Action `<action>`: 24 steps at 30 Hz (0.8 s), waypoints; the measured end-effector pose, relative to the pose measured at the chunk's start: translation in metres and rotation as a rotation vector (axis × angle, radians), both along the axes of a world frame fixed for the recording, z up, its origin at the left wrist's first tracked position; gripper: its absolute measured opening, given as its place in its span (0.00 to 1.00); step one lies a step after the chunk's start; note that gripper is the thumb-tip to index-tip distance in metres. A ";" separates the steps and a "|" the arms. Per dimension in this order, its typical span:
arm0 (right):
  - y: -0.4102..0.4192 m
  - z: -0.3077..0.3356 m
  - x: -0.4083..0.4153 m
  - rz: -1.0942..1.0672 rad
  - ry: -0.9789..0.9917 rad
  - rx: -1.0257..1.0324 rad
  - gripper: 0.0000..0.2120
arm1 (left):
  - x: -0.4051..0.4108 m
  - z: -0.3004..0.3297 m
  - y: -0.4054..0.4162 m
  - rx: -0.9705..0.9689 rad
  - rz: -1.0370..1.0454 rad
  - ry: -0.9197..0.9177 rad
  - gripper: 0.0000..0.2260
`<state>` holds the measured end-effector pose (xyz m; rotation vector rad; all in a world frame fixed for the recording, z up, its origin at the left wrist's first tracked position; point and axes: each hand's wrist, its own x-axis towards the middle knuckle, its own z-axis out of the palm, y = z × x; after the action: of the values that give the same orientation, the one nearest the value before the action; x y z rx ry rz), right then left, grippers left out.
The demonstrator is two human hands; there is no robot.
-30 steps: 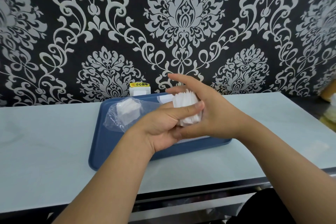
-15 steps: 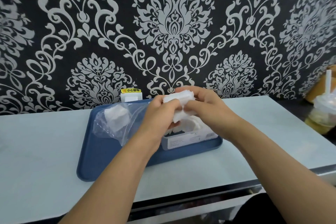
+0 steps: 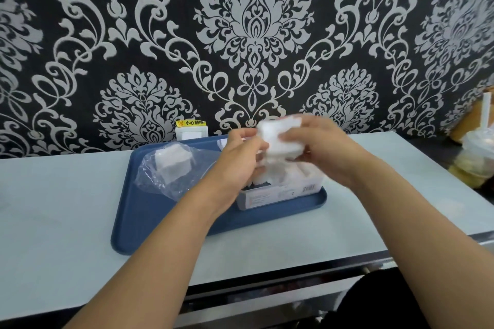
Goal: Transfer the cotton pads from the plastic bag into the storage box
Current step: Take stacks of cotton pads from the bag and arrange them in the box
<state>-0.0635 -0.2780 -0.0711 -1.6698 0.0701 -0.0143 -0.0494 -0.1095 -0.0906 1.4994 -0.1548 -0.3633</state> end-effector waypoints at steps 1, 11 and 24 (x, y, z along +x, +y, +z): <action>-0.006 0.003 0.003 -0.131 0.014 0.018 0.06 | 0.004 -0.003 0.003 0.119 0.039 -0.096 0.14; 0.046 0.004 0.019 0.039 0.304 -0.765 0.20 | 0.019 -0.020 0.017 0.658 0.286 -0.588 0.10; 0.035 0.006 0.024 0.151 0.316 -0.858 0.35 | 0.019 -0.029 0.018 1.032 0.025 -0.708 0.14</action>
<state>-0.0394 -0.2426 -0.0648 -2.5192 0.1962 0.3815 -0.0301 -0.0911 -0.1196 2.6087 -0.5671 0.1807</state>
